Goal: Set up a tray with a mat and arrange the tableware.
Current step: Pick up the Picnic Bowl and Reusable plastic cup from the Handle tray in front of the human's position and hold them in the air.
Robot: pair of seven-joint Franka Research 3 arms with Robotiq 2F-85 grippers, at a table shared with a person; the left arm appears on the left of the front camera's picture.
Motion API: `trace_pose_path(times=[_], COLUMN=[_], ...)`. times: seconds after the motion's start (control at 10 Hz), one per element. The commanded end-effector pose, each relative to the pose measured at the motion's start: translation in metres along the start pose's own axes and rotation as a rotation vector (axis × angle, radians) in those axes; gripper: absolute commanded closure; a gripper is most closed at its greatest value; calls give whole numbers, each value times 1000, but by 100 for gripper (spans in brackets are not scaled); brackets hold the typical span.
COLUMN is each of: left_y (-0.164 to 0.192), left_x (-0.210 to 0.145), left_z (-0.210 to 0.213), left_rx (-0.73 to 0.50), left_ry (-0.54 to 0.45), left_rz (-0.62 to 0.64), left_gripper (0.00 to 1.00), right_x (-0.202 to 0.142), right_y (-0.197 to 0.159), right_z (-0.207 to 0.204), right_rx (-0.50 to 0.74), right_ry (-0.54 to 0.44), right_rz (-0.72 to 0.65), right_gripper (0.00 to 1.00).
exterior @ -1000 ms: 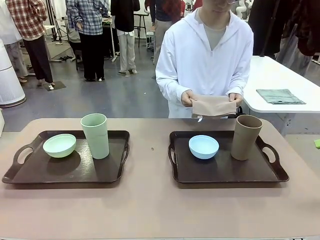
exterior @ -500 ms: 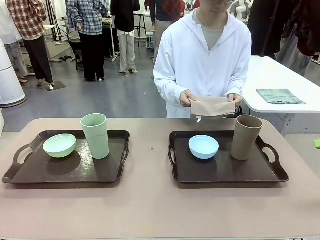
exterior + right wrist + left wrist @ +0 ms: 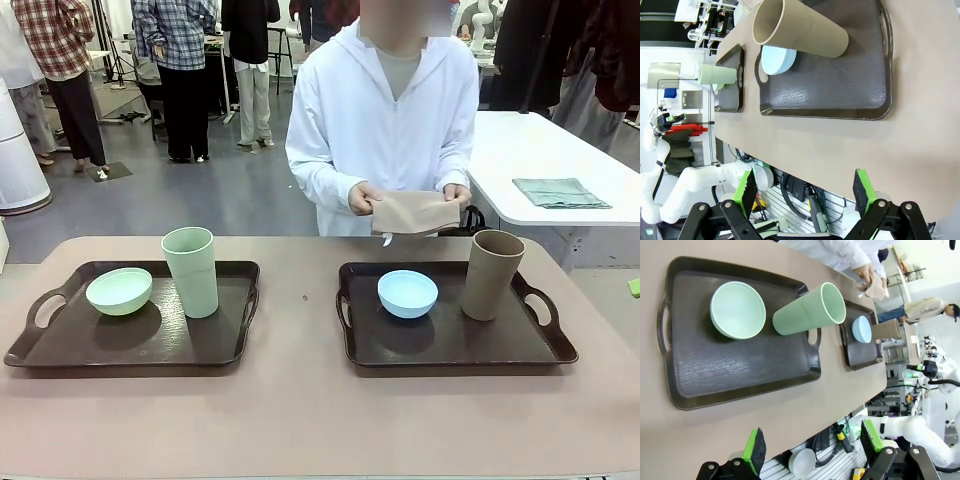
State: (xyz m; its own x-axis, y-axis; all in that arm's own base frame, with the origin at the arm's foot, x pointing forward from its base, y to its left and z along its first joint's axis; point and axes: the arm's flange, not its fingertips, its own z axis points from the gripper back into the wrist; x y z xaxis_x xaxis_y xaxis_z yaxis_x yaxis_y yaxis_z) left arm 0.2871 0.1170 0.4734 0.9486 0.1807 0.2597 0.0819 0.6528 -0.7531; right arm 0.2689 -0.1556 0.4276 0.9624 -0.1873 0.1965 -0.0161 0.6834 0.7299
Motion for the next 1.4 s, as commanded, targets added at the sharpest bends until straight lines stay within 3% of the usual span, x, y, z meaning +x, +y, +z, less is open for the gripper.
trace_pose_path(times=[0.0,0.4,0.5,0.9,1.3], left_y=[2,2,0,-156,-274], left_x=[1,1,0,34,36], left_z=[0,0,0,-27,-135], left_rx=[-20,-20,0,165,335], left_ry=[-7,-7,0,70,221], left_rz=[-18,-18,0,-334,-512], left_gripper=[0,0,0,0,0], right_x=[3,0,20,60,91], right_y=[-1,0,10,61,61], right_z=[0,0,-5,1,-23], right_rx=[32,0,8,-114,-176], right_ry=[-15,0,36,-60,-49], right_rz=[20,0,78,314,653], right_gripper=[0,0,0,0,0])
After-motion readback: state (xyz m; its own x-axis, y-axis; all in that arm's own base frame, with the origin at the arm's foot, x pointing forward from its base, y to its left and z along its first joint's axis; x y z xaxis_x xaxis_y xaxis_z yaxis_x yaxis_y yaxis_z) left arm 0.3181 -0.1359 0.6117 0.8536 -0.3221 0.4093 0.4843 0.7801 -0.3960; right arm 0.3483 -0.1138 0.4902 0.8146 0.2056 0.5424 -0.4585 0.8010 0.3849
